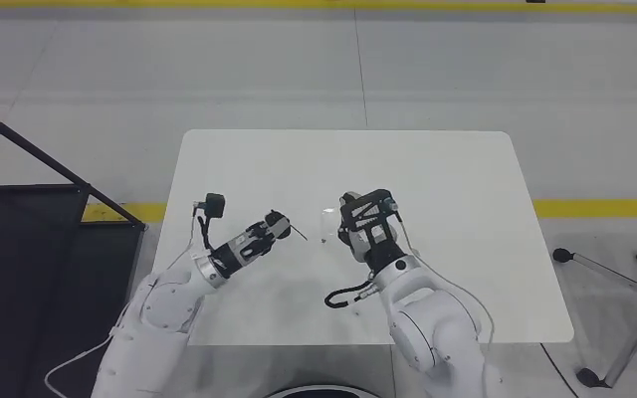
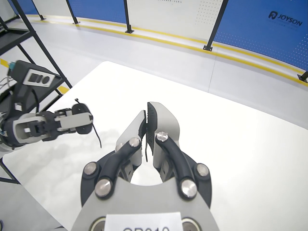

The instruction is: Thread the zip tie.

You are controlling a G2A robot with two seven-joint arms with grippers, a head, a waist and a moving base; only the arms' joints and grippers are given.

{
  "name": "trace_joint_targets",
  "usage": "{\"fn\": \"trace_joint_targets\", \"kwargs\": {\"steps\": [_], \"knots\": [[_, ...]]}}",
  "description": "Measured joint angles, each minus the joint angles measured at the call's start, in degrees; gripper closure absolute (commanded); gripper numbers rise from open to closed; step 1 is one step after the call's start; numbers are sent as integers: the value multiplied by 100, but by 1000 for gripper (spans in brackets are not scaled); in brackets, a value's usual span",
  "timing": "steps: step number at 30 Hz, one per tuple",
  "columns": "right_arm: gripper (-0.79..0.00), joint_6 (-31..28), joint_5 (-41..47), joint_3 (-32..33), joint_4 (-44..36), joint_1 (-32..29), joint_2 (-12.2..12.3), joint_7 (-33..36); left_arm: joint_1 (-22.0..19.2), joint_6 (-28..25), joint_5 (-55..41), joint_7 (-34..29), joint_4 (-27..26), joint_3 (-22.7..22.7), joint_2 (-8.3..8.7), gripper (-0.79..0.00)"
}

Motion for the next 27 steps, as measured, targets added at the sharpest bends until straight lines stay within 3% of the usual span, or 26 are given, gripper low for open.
{"fn": "trace_joint_targets", "kwargs": {"steps": [13, 20, 27], "knots": [[0, 24, 41, 5, 28, -20, -2, -76, -10, 62, 88, -8, -25, 45, 1, 0], [0, -173, 564, 129, 82, -296, 5, -1537, -261, 31, 367, -155, 7, 366, -2, 0], [0, -355, 706, 86, 194, -623, 18, -3044, -787, 114, -116, -607, 375, 734, -27, 0]]}}
